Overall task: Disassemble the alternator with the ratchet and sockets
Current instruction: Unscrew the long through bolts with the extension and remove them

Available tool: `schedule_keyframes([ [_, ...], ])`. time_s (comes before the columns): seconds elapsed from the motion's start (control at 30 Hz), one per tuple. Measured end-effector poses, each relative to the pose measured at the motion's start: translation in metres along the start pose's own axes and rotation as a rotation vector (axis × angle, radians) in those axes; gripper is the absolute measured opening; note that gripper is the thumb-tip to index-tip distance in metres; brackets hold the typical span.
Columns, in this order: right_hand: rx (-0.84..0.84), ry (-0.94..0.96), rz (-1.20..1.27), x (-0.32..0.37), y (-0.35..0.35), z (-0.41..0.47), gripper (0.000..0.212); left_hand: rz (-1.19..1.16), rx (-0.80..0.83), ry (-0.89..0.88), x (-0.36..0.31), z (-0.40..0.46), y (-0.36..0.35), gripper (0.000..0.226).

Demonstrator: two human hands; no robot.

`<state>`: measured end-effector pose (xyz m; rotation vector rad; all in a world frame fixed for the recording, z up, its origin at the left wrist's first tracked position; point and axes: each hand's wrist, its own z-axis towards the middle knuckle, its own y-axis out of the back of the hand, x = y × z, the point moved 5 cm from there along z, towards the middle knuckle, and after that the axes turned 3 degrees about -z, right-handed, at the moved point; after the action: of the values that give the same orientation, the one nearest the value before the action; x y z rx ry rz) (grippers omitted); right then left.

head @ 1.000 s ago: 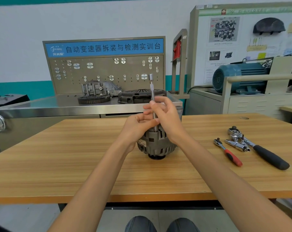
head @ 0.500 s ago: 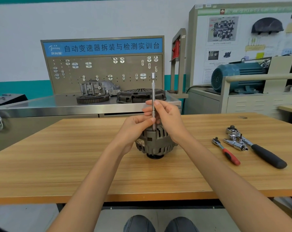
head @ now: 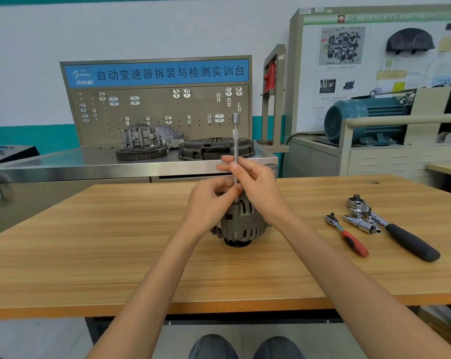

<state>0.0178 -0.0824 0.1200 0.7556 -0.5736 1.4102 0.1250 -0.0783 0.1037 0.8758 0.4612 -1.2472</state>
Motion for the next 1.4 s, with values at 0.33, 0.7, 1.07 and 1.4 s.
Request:
schedule_keyframes([
  [0.33, 0.048, -0.034, -0.014, 0.000, 0.000, 0.002, 0.026, -0.240, 0.226, 0.014, 0.001, 0.009, 0.004, 0.019],
  [0.7, 0.053, -0.004, -0.030, -0.004, 0.000, -0.002, 0.020, -0.251, 0.101, 0.043, 0.005, 0.008, 0.003, 0.007],
  [1.07, 0.151, -0.036, -0.080, -0.003, -0.001, -0.002, 0.031, -0.300, 0.162, 0.056, 0.009, 0.009, 0.006, 0.012],
  [1.4, 0.017, -0.004, -0.033, -0.003, -0.001, -0.005, 0.010, -0.255, 0.106, 0.070, 0.012, 0.008, 0.006, 0.009],
])
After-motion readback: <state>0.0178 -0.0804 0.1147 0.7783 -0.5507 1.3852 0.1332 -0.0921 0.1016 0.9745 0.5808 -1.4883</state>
